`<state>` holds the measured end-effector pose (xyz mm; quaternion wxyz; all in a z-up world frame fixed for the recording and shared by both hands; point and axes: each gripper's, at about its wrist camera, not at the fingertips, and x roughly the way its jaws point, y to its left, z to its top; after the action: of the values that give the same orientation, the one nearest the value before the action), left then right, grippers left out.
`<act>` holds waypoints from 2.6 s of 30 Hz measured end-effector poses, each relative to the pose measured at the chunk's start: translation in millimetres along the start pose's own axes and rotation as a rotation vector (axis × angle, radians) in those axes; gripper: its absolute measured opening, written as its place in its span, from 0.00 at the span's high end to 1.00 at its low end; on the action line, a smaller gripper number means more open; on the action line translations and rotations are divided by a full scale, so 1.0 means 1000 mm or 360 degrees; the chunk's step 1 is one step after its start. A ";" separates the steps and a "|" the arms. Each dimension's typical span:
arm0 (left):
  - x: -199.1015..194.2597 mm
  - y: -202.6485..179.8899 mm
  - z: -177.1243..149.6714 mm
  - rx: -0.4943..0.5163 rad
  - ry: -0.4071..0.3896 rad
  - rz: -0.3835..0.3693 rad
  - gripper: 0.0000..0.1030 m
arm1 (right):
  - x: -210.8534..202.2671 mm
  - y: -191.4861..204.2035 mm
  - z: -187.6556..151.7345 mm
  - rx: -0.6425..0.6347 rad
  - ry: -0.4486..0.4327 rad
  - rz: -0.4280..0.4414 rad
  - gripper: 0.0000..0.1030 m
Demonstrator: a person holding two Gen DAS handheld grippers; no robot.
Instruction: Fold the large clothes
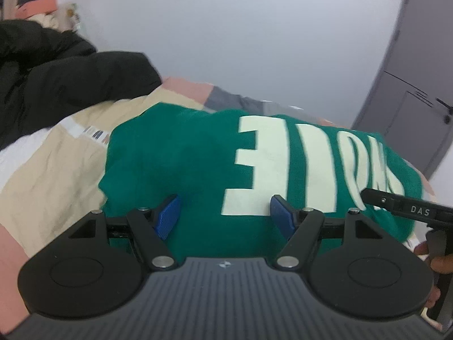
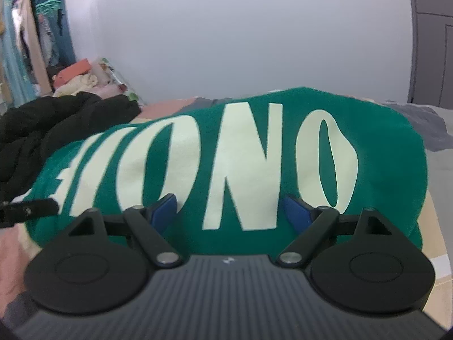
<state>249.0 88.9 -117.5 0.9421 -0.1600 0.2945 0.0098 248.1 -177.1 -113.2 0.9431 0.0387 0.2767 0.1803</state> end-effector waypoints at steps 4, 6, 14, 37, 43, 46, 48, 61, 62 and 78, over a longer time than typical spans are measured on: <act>0.026 0.005 0.006 -0.0043 -0.0010 0.0013 0.28 | 0.038 -0.018 0.006 0.0042 0.0036 0.0001 0.17; 0.041 0.007 0.009 -0.0047 0.0000 0.0018 0.27 | 0.049 -0.025 0.007 0.0080 0.0047 0.0030 0.16; 0.040 0.023 0.018 -0.0223 -0.0017 -0.0172 0.27 | 0.034 -0.031 0.007 0.0208 0.0046 0.0024 0.17; 0.023 0.055 -0.022 -0.0936 0.0205 -0.0415 0.45 | -0.015 -0.102 -0.051 0.1180 0.0221 0.0240 0.31; 0.023 0.060 0.003 -0.0846 0.0044 -0.0496 0.74 | -0.007 -0.116 -0.040 0.1232 0.0092 0.0275 0.64; 0.017 0.056 0.019 -0.0741 -0.0092 -0.0567 0.78 | -0.010 -0.114 -0.032 0.1196 0.0011 0.0330 0.75; 0.021 0.056 0.029 -0.0710 -0.0098 -0.0566 0.80 | -0.010 -0.114 -0.030 0.1186 -0.0021 0.0367 0.88; 0.043 0.075 -0.006 -0.0947 0.0194 -0.0347 0.83 | -0.003 -0.096 -0.049 0.1067 0.0248 0.0289 0.92; 0.041 0.074 -0.006 -0.0954 0.0190 -0.0345 0.80 | -0.006 -0.097 -0.049 0.1077 0.0236 0.0292 0.91; 0.068 0.104 -0.046 -0.1676 0.0185 -0.0474 0.01 | 0.010 -0.135 -0.077 0.1768 0.0112 0.0247 0.13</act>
<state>267.8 168.6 -222.3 0.7082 -0.6499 0.2755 0.0134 257.5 -301.6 -206.4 0.7552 0.5439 0.3576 0.0774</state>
